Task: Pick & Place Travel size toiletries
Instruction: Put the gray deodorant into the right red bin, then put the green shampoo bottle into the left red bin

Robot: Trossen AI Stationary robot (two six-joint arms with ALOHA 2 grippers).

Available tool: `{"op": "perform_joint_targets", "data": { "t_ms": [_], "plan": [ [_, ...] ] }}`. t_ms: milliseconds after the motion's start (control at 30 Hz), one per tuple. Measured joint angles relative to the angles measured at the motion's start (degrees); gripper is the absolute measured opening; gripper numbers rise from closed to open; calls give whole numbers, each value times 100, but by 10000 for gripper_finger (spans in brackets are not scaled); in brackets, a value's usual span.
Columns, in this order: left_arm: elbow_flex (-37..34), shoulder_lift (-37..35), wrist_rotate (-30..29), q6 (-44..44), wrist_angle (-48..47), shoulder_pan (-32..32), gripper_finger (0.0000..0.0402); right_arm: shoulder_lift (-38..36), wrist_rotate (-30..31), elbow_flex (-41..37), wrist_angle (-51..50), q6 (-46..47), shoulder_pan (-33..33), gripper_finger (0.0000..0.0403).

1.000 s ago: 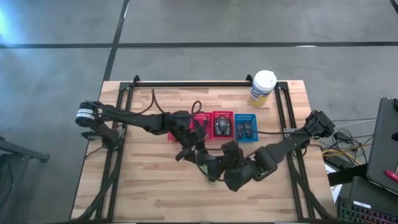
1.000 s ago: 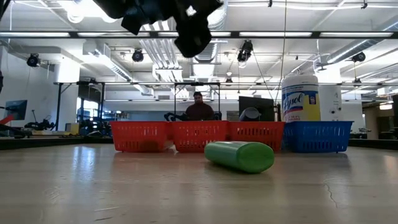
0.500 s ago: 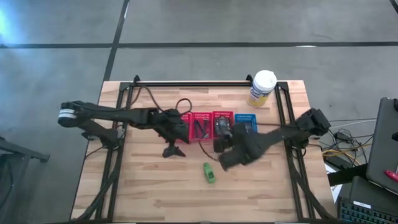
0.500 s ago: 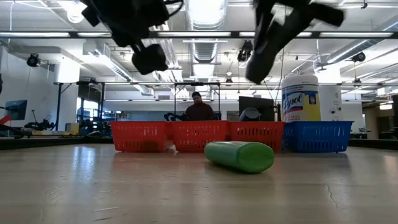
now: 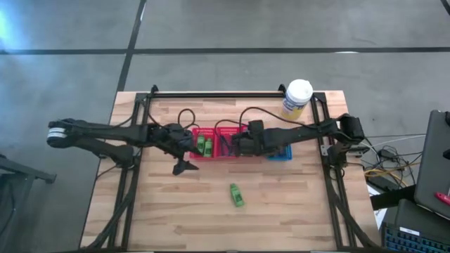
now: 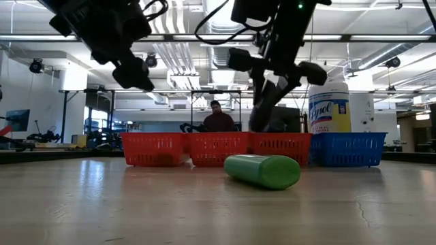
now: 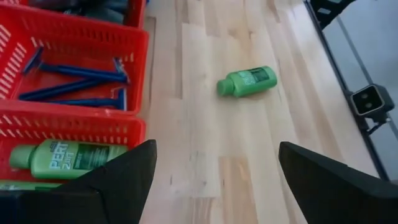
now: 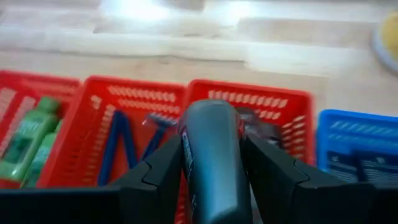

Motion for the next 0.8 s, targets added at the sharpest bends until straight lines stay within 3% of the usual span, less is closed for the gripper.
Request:
{"op": "perform_joint_targets", "data": {
  "t_ms": [100,400,800],
  "plan": [
    [-194,-93,-6,-11,101,39,342,26,-255,-92,508,-265,-62,148],
    [-224,-107,58,232,246,216,342,91,-410,-213,172,35,-13,163],
    [-205,-99,231,483,494,275,342,88,-405,221,-77,-821,99,297]
  ]
}}
